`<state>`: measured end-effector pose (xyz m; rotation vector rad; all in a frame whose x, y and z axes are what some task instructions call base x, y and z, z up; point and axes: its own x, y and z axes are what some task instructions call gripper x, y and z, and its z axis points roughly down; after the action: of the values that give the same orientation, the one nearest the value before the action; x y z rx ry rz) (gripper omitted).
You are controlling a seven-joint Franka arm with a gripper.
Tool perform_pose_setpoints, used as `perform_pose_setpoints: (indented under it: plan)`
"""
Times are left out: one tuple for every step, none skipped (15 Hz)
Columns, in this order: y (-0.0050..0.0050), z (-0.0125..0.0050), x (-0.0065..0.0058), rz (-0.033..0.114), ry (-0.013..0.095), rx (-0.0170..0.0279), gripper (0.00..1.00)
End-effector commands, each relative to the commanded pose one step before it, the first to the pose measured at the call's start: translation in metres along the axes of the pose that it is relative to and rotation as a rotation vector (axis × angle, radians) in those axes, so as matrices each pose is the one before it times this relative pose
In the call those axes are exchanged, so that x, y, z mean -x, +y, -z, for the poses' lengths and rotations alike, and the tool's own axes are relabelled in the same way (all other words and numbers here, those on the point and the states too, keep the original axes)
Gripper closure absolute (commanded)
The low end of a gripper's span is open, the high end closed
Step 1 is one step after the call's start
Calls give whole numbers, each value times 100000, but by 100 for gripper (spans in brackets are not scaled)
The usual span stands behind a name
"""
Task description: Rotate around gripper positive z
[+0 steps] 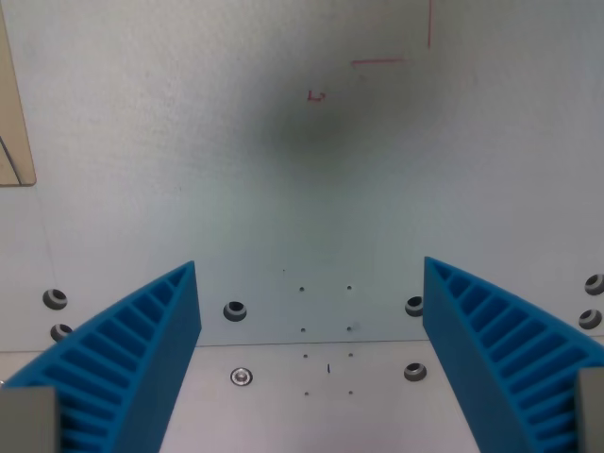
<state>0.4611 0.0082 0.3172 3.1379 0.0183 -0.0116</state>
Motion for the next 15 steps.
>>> perform_pose_setpoints:
  plan:
    - [1,302,13,-1161,647,-34,0]
    - [0,0,0,-1167,0,0,0]
    - [0,0,0,-1167,0,0,0]
    - [0,0,0,-1167,0,0,0]
    - [0,0,0,-1167,0,0,0]
    - [0,0,0,-1167,0,0,0]
    - [0,0,0,-1167,0,0,0]
    - [0,0,0,-1167,0,0,0]
    - [0,0,0,-1167,0,0,0]
    - [0,0,0,-1167,0,0,0]
    - [0,0,0,-1167,0,0,0]
    - [0,0,0,-1167,0,0,0]
    - [0,0,0,-1167,0,0,0]
    - [0,0,0,-1167,0,0,0]
    - [0,0,0,-1167,0,0,0]
